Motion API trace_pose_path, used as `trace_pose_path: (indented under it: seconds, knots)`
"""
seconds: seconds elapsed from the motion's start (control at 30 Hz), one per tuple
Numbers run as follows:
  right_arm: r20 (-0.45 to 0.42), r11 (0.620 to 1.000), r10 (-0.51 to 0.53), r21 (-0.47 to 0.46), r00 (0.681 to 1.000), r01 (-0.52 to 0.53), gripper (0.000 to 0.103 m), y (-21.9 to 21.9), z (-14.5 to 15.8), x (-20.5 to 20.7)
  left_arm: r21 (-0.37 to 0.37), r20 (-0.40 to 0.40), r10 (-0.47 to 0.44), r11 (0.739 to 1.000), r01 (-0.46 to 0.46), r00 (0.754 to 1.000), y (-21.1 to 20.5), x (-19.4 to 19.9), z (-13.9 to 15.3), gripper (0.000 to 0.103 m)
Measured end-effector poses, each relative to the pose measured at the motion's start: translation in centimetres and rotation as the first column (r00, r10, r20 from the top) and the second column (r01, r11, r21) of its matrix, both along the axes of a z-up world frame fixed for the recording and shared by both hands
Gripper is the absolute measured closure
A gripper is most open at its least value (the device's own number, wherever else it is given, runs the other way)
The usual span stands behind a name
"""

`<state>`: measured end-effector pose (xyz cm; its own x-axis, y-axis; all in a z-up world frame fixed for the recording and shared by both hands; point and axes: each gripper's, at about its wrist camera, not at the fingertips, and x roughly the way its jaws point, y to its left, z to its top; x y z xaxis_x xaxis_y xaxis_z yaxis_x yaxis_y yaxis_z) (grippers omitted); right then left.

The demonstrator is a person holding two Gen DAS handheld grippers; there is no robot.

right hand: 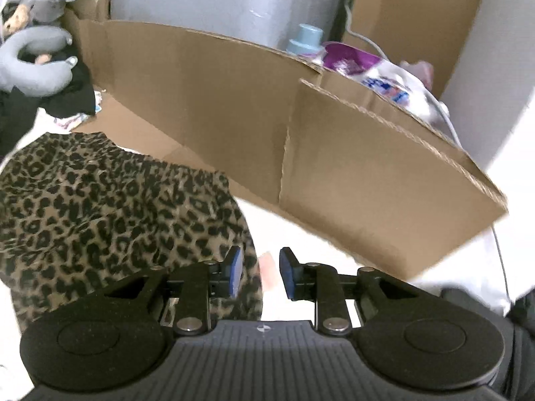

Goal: Fold clothes
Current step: 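Lower the garment onto the blanket and open both tools, then smooth the laid garment with the left tool while the right tool withdraws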

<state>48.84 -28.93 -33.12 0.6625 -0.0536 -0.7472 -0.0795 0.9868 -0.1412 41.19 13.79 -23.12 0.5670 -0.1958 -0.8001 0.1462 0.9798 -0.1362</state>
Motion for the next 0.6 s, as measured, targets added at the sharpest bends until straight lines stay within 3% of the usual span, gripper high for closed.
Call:
trace_pose_path:
  seconds: [0.33, 0.6]
  knots:
    - [-0.007, 0.995, -0.076, 0.06, 0.997, 0.076, 0.07, -1.0, 0.9, -9.0, -0.006, -0.021, -0.003, 1.0, 0.003, 1.0, -2.2, -6.4, 2.0, 0.093]
    - [-0.005, 0.983, -0.125, 0.132, 0.992, 0.124, 0.07, -1.7, -2.0, -14.6, 0.013, -0.033, -0.024, 1.0, 0.024, 0.999, -4.5, -10.3, -0.8, 0.092]
